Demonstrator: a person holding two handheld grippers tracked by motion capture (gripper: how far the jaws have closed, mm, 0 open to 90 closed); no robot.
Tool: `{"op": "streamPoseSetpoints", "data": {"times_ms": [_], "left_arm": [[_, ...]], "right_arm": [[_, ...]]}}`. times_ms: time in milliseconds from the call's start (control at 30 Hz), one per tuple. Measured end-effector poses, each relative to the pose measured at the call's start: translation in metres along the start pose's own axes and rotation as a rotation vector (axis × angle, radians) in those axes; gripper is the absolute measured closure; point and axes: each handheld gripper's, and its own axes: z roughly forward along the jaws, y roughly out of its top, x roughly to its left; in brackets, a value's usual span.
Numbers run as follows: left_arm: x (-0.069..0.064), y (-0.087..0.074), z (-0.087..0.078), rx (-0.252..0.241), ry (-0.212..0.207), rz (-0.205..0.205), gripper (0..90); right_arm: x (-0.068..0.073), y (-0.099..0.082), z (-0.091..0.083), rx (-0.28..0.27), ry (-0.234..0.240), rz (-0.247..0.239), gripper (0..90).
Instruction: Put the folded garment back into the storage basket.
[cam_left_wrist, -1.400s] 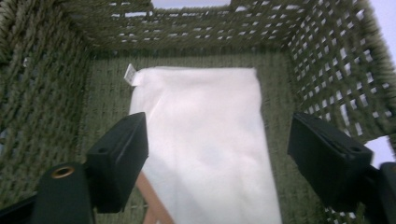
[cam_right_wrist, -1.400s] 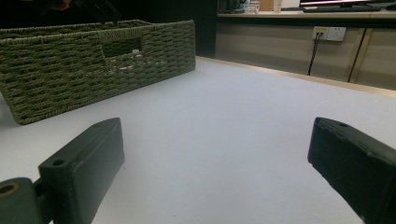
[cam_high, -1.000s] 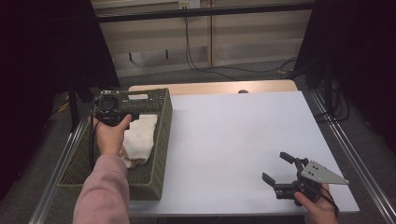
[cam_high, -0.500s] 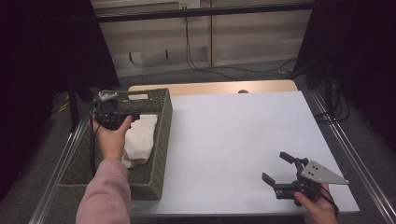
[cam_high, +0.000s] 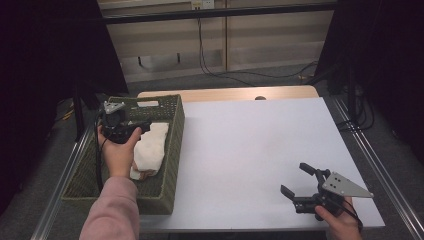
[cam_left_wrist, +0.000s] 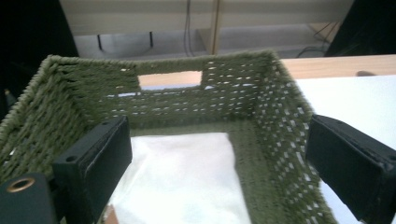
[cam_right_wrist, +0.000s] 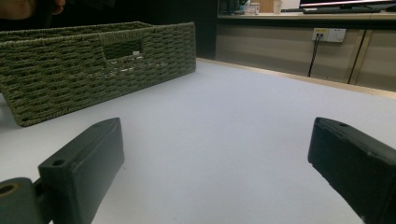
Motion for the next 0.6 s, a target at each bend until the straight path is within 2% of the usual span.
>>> {"op": "streamPoseSetpoints", "data": {"times_ms": [67,267,300,333,433,533,567,600], "left_arm": [[-0.001,-0.002,-0.003,-0.017,-0.015,-0.003,7.7],[-0.004,-0.007,-0.008,-0.025,-0.019,0.001,7.7],[-0.005,-0.008,-0.009,-0.005,-0.025,0.003,7.7],[-0.006,-0.009,-0.009,-0.025,-0.024,0.008,7.7],[-0.008,-0.012,-0.011,-0.03,-0.031,0.016,7.7],[-0.011,-0.014,-0.013,-0.044,-0.047,0.005,7.7],[-0.011,-0.014,-0.014,-0.045,-0.055,0.015,7.7],[-0.012,-0.015,-0.015,-0.043,-0.046,0.023,7.7]], "right_arm": [[0.0,0.0,0.0,0.0,-0.001,0.002,3.1],[0.0,0.0,0.0,0.003,-0.005,0.0,3.1],[0.0,0.0,0.0,0.002,-0.005,-0.001,3.1],[0.0,0.0,0.0,0.003,-0.002,-0.001,3.1],[0.0,0.0,0.0,0.002,-0.001,0.0,3.1],[0.0,0.0,0.0,0.003,-0.007,0.001,3.1],[0.0,0.0,0.0,0.004,-0.006,0.002,3.1],[0.0,0.0,0.0,0.004,-0.007,0.002,3.1]]}}
